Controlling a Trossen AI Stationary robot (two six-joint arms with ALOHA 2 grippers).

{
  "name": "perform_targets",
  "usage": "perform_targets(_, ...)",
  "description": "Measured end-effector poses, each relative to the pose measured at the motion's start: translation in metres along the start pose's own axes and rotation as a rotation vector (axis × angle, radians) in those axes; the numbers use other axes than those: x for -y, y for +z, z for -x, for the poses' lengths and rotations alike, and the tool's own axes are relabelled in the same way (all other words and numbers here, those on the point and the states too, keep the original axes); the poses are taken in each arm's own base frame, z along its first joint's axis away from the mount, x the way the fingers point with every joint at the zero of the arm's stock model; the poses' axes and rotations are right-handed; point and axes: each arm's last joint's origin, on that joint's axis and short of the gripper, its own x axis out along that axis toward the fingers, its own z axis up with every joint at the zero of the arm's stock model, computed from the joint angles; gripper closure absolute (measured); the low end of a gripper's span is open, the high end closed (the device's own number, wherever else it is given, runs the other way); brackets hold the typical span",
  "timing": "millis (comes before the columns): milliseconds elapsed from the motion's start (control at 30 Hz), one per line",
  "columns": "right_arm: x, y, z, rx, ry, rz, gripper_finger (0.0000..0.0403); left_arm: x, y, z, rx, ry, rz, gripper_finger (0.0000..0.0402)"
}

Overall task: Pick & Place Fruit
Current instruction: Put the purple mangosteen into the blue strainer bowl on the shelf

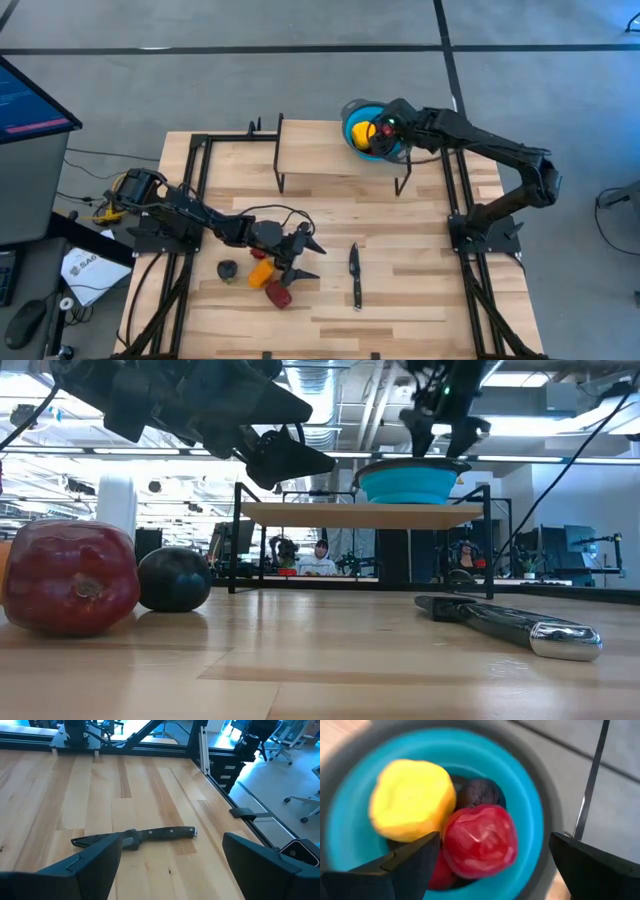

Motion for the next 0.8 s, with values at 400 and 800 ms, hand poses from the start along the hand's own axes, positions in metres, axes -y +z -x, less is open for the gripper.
perform_targets(400, -0.060, -0.058, 0.109, 0.314, 0.164, 0.174, 0.0069, 0.006, 0.044, 0.041, 0.118, 0.061, -0.052, 0.0065)
perform_targets(800, -0.185, -0.213, 0.131, 0.431, 0.461, 0.381, 0.0083, 0.026, 0.052, 0.116, -0.087, 0.168, -0.086, 0.0065)
